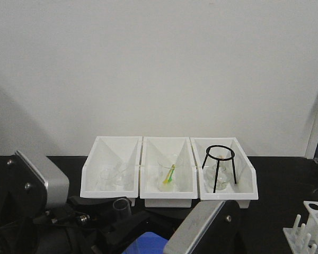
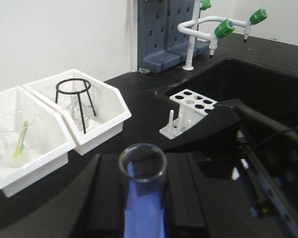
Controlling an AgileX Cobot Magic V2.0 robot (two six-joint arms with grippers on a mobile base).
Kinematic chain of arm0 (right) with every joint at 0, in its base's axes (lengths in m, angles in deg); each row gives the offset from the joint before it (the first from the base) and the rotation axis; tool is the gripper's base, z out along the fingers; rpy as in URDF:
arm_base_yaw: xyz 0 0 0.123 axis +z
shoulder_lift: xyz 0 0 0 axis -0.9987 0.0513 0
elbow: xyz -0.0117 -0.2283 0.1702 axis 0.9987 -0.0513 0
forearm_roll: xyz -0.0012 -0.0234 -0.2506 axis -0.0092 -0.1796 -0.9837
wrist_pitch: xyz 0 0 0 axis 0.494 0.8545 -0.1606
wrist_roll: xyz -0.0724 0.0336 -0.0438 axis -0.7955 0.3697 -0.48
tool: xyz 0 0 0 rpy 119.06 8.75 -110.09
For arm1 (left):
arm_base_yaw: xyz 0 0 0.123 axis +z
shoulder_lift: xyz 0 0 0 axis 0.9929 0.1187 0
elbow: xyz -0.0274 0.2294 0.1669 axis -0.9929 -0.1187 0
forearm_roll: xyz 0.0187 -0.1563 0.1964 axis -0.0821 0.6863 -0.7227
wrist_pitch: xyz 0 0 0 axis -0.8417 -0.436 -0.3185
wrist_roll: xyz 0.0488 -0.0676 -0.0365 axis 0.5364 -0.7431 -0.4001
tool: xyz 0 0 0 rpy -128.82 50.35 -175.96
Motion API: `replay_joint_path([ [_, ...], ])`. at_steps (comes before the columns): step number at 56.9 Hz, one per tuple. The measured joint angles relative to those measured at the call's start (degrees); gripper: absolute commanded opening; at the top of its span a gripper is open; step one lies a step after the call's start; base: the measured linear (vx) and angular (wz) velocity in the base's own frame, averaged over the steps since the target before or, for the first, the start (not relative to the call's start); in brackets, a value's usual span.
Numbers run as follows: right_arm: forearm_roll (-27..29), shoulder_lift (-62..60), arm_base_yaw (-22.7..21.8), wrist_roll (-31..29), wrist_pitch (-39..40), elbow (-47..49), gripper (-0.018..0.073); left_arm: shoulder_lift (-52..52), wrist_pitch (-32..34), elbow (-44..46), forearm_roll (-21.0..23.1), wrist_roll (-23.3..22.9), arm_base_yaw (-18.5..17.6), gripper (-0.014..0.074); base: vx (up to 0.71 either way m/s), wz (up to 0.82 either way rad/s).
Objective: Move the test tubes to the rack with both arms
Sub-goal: 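Move the right gripper to the tube and close it around it, then open the left gripper, releasing the tube to the right gripper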
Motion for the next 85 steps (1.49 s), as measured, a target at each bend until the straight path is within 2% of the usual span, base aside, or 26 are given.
replay_joint_path([
  [10, 0.0, 0.0, 0.0, 0.0, 0.0, 0.0, 0.053, 0.1, 0.3, 0.0, 0.0, 0.0, -1.8, -0.0021, 0.0, 0.0],
  [11, 0.0, 0.0, 0.0, 0.0, 0.0, 0.0, 0.0491, 0.1, 0.3, 0.0, 0.0, 0.0, -2.2, -0.0021, 0.0, 0.0],
  [21, 0.0, 0.0, 0.0, 0.0, 0.0, 0.0, 0.0361, 0.1, 0.4, 0.0, 0.0, 0.0, -2.2, -0.0021, 0.0, 0.0],
  [35, 0.0, 0.0, 0.0, 0.0, -0.2, 0.0, 0.0103, 0.1, 0.6, 0.0, 0.0, -0.3, -2.2, -0.0021, 0.0, 0.0],
  [43, 0.0, 0.0, 0.0, 0.0, -0.2, 0.0, -0.0014, 0.1, 0.6, 0.0, 0.0, -0.9, -2.2, -0.0021, 0.0, 0.0],
  [57, 0.0, 0.0, 0.0, 0.0, -0.2, 0.0, -0.0011, 0.1, 0.6, 0.0, 0.0, -1.3, -2.2, 0.0, 0.0, 0.0],
  [64, 0.0, 0.0, 0.0, 0.0, -0.2, 0.0, -0.001, 0.1, 0.6, 0.0, 0.0, -1.3, -2.2, 0.0079, 0.0, 0.0],
  [78, 0.0, 0.0, 0.0, 0.0, -0.2, 0.0, -0.0008, 0.1, 0.6, 0.0, 0.0, -1.3, -2.2, 0.037, 0.0, 0.0],
  [85, 0.0, 0.0, 0.0, 0.0, -0.4, 0.0, -0.0008, 0.1, 1.8, 0.0, 0.0, -1.4, -2.3, 0.0449, 0.0, 0.0],
])
